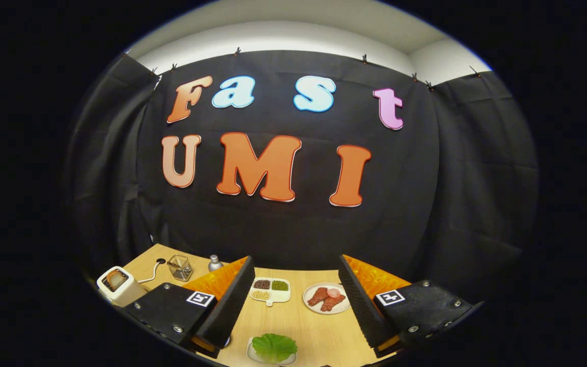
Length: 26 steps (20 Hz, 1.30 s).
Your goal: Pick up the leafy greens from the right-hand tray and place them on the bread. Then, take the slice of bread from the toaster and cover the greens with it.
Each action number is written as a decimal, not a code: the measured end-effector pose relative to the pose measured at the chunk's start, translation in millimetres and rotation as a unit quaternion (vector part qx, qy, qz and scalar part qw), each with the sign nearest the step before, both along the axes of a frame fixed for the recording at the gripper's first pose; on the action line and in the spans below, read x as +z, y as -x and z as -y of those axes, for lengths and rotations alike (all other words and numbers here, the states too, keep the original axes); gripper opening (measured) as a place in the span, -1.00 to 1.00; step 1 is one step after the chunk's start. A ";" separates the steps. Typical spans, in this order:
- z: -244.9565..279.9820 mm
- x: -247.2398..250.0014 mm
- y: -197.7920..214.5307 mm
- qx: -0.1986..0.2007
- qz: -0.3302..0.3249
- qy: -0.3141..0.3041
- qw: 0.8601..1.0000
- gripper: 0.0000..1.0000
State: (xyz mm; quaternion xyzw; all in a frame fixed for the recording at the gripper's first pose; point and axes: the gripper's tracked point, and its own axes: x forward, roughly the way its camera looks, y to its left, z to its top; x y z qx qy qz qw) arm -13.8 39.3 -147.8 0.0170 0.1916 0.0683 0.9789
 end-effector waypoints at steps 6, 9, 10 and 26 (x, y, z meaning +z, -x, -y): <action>-12.6 -63.6 13.5 0.019 -0.094 -0.011 0.995 0.97; -17.7 -93.4 24.0 0.027 -0.141 -0.008 0.990 0.96; -20.2 -102.8 27.3 0.032 -0.154 -0.004 0.987 0.97; -50.2 -249.8 109.7 0.095 -0.407 0.016 0.908 0.92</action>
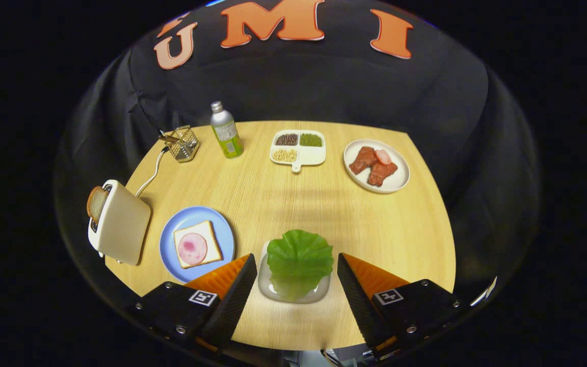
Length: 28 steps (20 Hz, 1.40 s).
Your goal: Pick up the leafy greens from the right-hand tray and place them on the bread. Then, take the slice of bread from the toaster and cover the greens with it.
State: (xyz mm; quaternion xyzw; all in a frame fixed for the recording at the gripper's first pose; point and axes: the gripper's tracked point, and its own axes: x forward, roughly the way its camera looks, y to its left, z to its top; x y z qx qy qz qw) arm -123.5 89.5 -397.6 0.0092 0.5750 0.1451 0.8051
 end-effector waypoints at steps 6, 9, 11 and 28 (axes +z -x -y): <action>-2.2 -45.3 20.7 -0.001 -0.072 0.008 0.997 0.91; -5.6 -65.1 29.5 -0.005 -0.104 0.009 0.995 0.90; -7.0 -77.4 33.9 -0.007 -0.121 0.013 0.992 0.90; -18.3 -141.7 37.2 -0.026 -0.170 0.044 0.984 0.56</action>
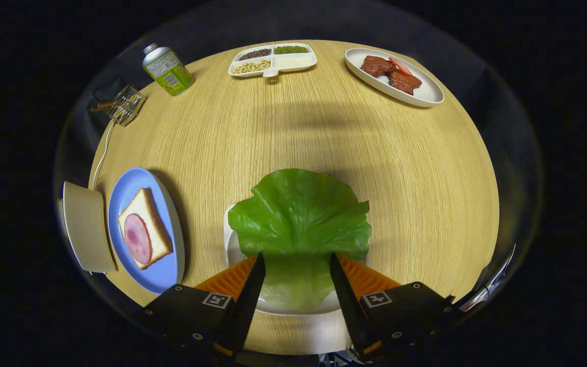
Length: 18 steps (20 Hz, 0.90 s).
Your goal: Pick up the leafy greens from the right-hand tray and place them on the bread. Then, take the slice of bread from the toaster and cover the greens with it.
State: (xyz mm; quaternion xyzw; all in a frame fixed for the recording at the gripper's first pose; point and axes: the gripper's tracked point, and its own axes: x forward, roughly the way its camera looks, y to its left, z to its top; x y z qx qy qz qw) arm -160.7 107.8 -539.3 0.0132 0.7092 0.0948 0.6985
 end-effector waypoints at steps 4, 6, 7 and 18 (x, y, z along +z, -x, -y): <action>2.5 -1.5 -0.2 -0.001 0.003 0.011 1.000 0.38; 3.6 -1.5 -0.5 -0.004 0.003 0.010 1.000 0.28; 4.6 -2.2 -0.5 -0.006 0.004 0.010 1.000 0.23; -2.5 25.3 -6.7 -0.029 0.042 -0.033 0.998 -0.90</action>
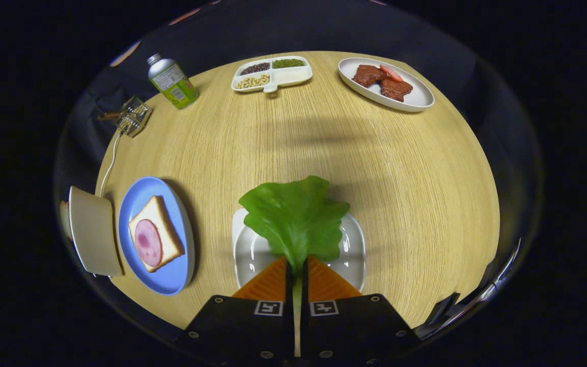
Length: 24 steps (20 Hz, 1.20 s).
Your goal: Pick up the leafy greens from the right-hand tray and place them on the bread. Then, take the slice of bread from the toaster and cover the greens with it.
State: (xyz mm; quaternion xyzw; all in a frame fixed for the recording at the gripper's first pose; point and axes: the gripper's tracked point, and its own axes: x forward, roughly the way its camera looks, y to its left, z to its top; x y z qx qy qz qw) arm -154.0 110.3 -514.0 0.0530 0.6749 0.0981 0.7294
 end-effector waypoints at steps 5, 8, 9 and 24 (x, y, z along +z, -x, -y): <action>-11.4 28.1 -1.3 0.016 0.027 -0.010 0.999 -0.90; -27.0 45.9 -5.7 0.030 0.046 -0.023 0.998 -0.90; -34.2 51.2 -6.4 0.033 0.051 -0.026 0.998 -0.90; -160.0 73.4 -2.0 0.123 0.060 -0.071 0.988 -0.90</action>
